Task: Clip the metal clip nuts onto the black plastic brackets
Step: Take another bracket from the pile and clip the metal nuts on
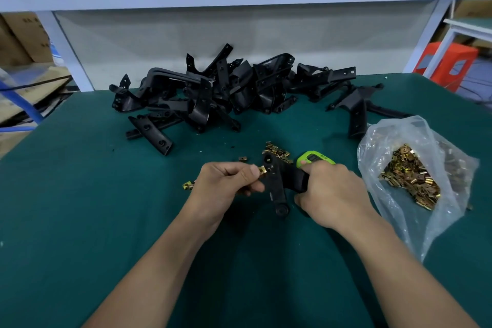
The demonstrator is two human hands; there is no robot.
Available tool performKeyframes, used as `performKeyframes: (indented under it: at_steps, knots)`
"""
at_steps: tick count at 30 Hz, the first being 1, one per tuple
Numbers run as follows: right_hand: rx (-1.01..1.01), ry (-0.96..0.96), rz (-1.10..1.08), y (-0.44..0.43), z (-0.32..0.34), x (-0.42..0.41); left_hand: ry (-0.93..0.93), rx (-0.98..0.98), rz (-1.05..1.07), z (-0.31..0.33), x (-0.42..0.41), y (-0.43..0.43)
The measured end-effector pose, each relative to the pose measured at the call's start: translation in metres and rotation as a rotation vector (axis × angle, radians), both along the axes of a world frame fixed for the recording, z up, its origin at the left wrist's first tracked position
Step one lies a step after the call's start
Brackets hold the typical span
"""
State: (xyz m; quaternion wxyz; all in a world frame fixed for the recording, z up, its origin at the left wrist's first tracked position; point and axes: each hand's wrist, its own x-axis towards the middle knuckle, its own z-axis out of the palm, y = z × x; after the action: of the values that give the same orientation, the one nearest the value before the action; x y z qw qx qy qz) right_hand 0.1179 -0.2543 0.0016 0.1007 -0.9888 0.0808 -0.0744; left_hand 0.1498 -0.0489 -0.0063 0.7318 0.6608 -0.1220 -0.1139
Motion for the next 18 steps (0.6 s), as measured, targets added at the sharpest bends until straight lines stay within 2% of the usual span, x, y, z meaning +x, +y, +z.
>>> performKeyframes:
  at_steps: [12,18]
  knots:
    - [-0.062,0.005,0.021,0.0,-0.0011,0.0,-0.063,0.099,-0.024,0.003,-0.0023,0.0019]
    - [0.011,0.022,0.006,0.0004,0.0013,-0.0012,-0.043,0.052,0.03,0.003,0.0012,0.0013]
